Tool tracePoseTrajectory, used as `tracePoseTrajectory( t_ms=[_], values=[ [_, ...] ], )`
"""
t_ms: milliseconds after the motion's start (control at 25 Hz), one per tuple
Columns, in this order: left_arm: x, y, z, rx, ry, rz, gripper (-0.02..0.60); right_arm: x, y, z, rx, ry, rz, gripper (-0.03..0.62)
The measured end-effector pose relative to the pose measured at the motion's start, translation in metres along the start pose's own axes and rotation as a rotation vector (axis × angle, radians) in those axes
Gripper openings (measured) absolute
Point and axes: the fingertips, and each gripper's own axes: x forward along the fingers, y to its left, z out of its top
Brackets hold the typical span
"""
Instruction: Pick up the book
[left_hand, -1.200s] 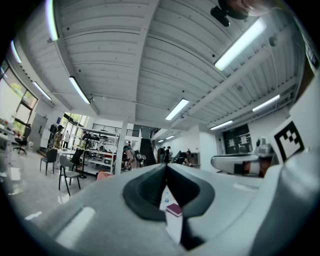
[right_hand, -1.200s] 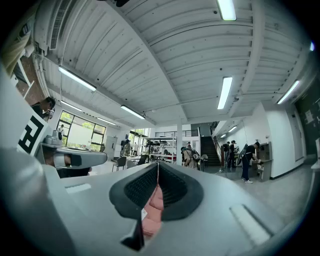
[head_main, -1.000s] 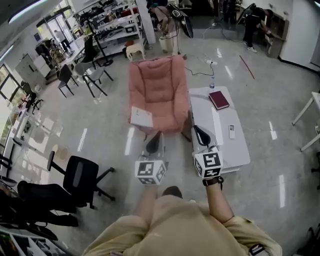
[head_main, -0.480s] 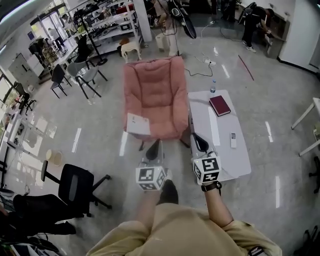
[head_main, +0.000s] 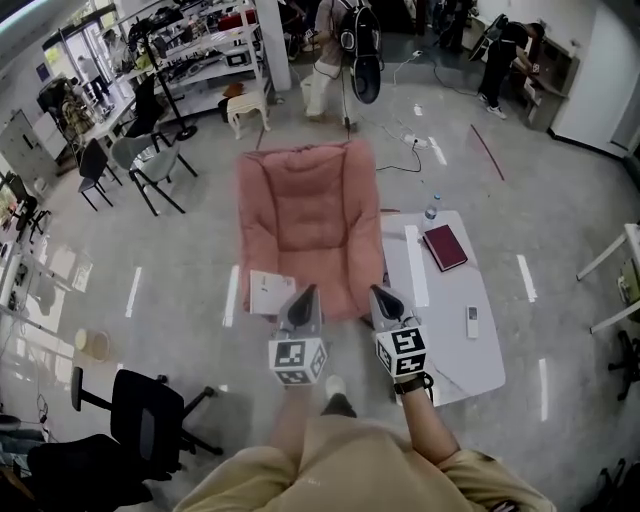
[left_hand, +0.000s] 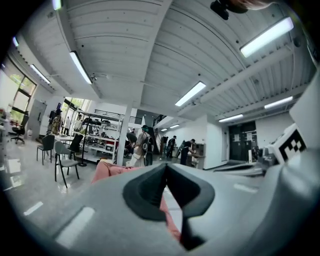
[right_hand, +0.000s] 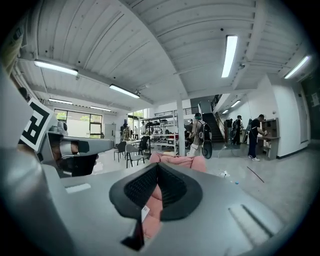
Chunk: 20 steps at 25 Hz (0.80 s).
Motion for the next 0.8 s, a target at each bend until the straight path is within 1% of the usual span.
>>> tracePoseTrajectory(
  t_ms=[120, 240, 360, 480, 600, 800],
  values=[
    [0.034, 0.038, -0.005, -0.001, 0.029, 0.004, 0.003, 0.056, -0.002, 0.003, 0.015, 0.024, 0.017, 0.008],
    [0.054, 0.075, -0.008, 0.007, 0.048, 0.003, 0.003, 0.107, 0.001, 0.009, 0.027, 0.030, 0.018, 0.008],
    [0.063, 0.114, -0.017, 0.016, 0.074, 0.036, 0.003, 0.147, 0.013, 0.011, -0.005, 0.044, 0.040, 0.008],
    [0.065, 0.142, -0.038, -0.011, 0.122, 0.070, 0.002, 0.173, 0.026, 0.001, -0.039, 0.089, 0.084, 0.008],
    [0.064, 0.162, -0.062, -0.052, 0.166, 0.099, 0.002, 0.191, 0.033, -0.013, -0.045, 0.144, 0.149, 0.008],
    [0.056, 0.194, -0.102, -0.119, 0.229, 0.152, 0.002, 0.221, 0.054, -0.037, -0.087, 0.229, 0.297, 0.008]
  ],
)
